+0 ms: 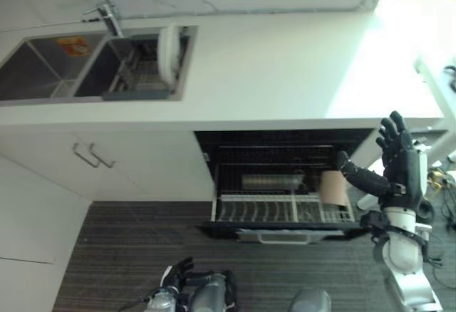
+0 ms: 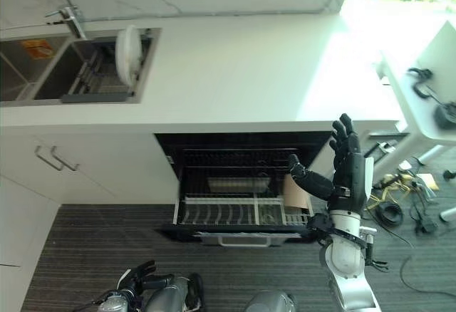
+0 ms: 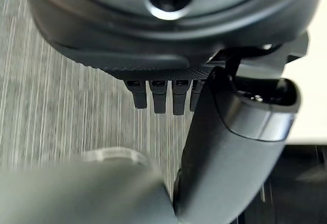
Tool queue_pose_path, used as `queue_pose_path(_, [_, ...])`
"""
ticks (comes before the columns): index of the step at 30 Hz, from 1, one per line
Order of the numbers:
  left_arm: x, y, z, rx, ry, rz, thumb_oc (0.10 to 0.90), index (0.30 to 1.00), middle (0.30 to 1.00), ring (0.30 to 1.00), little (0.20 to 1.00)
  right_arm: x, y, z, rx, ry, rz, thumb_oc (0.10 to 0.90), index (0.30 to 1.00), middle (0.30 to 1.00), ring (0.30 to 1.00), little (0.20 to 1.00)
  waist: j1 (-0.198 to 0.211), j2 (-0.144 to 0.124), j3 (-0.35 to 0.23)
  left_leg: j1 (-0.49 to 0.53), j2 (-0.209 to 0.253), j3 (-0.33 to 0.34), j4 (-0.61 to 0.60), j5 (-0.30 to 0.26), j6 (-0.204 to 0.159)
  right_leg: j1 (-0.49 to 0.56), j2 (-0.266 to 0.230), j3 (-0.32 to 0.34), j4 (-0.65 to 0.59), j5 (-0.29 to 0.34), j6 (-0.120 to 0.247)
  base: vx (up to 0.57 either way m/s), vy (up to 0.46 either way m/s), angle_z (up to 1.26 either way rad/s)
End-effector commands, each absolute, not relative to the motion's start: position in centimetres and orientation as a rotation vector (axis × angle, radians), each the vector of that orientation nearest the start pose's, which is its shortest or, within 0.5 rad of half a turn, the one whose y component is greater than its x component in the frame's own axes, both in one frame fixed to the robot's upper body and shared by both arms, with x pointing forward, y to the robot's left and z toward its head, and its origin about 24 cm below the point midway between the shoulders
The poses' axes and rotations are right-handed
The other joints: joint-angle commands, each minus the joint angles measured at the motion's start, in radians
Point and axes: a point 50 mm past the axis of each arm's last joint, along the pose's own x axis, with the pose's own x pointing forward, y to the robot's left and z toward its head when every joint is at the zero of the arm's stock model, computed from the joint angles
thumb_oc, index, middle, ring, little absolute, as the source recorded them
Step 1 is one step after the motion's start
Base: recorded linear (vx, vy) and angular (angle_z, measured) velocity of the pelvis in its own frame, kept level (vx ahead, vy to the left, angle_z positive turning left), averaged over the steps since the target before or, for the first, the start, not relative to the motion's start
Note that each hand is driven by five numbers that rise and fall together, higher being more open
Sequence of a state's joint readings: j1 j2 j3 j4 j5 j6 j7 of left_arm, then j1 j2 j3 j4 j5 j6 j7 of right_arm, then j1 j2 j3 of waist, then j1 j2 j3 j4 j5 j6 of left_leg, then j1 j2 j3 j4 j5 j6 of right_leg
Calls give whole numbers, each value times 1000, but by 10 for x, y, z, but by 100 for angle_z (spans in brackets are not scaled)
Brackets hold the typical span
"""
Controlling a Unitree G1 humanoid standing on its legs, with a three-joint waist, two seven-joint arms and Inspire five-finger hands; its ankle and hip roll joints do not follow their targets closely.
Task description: Place the dishes in the dishwasher.
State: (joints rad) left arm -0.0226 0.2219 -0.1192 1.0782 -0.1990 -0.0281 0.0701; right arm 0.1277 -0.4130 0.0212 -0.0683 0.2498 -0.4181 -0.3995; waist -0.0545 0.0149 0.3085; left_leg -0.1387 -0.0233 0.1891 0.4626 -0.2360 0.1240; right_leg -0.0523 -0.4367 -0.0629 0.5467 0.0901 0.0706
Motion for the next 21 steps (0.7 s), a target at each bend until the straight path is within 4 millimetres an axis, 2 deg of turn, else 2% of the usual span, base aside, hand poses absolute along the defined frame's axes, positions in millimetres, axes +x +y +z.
queue_pose_path(1, [101,250,-148,249,1096,238,800,900,900,900,900,222,-238,144,-63,-699,-304,800,900,900,900,900,8,53,-29,86,49,-36,-163,39,-49,-13,191,-109,37,-164,15,131,378,-5])
queue_pose_path(2, [98,255,-148,240,1103,270,800,900,900,900,900,223,-237,145,-55,-703,-296,800,900,900,900,900,5,53,-31,85,41,-30,-163,29,-38,-36,240,-113,47,-175,18,132,308,0])
queue_pose_path(4, [97,258,-147,202,1105,300,800,900,900,900,900,222,-240,146,-57,-708,-294,800,900,900,900,900,-5,41,-34,87,23,-32,-163,19,-33,-40,340,-133,-18,-203,20,140,172,-21])
queue_pose_path(6, [97,258,-148,139,1109,351,800,900,900,900,900,222,-243,148,-64,-718,-291,800,900,900,900,900,-12,28,-42,83,-2,-44,-163,15,-39,-26,430,-142,-146,-199,0,137,94,11])
queue_pose_path(7, [92,258,-149,123,1113,365,800,900,900,900,900,222,-247,150,-63,-728,-291,800,900,900,900,900,-15,11,-41,91,-29,-44,-163,6,-40,-53,440,-166,-208,-142,12,113,72,61])
queue_pose_path(8, [90,258,-150,116,1117,375,800,900,900,900,900,223,-247,150,-60,-736,-284,800,900,900,900,900,-24,16,-38,100,-25,-43,-163,0,-40,-91,422,-169,-191,-125,18,115,22,36])
queue_pose_path(10, [92,259,-149,128,1126,367,800,900,900,900,900,220,-250,151,-64,-744,-308,800,900,900,900,900,-45,20,-42,101,-30,-74,-163,3,-49,-87,465,-115,-231,-180,-14,105,-70,29])
queue_pose_path(11, [90,259,-150,125,1130,362,800,900,900,900,900,220,-252,150,-63,-738,-318,800,900,900,900,900,-45,20,-49,102,-32,-69,-163,6,-56,-80,460,-127,-246,-180,-17,155,-99,45])
queue_pose_path(12, [88,256,-151,125,1136,343,800,900,900,900,900,219,-254,149,-57,-729,-331,800,900,900,900,900,-40,14,-51,126,-34,-49,-163,4,-67,-63,445,-139,-247,-217,-29,179,-80,50])
queue_pose_path(14, [85,251,-153,130,1138,332,800,900,900,900,900,217,-257,150,-61,-733,-343,800,900,900,900,900,-41,-2,-60,152,-48,-32,-163,42,-82,-54,424,-119,-247,-235,-43,173,-53,24])
queue_pose_path(16, [83,249,-154,127,1141,330,800,900,900,900,900,215,-257,151,-78,-743,-348,800,900,900,900,900,-37,-20,-54,136,-54,-28,-71,99,-106,-32,406,-96,-247,-245,-55,138,-45,23])
queue_pose_path(17, [81,249,-155,130,1156,317,800,900,900,900,900,216,-256,151,-83,-742,-358,800,900,900,900,900,-32,-30,-43,65,-42,-32,65,107,-115,-16,400,-75,-247,-246,-67,134,-4,13])
queue_pose_path(18, [80,247,-155,133,1164,303,800,900,900,900,900,219,-254,151,-82,-743,-363,800,900,900,900,900,-26,-28,-40,45,-34,-44,67,103,-111,-10,403,-60,-247,-248,-69,161,61,14])
queue_pose_path(19, [80,246,-156,134,1167,294,800,900,900,900,900,221,-252,152,-83,-745,-362,800,900,900,900,900,-24,-24,-40,54,-22,-52,19,100,-107,-8,407,-47,-247,-252,-67,149,174,-3])
queue_pose_path(21, [78,241,-157,123,1170,284,800,900,900,900,900,225,-248,156,-90,-749,-344,800,900,900,900,900,-17,-15,-36,78,-1,-86,-115,144,-117,1,417,-5,-247,-267,-61,143,266,-41])
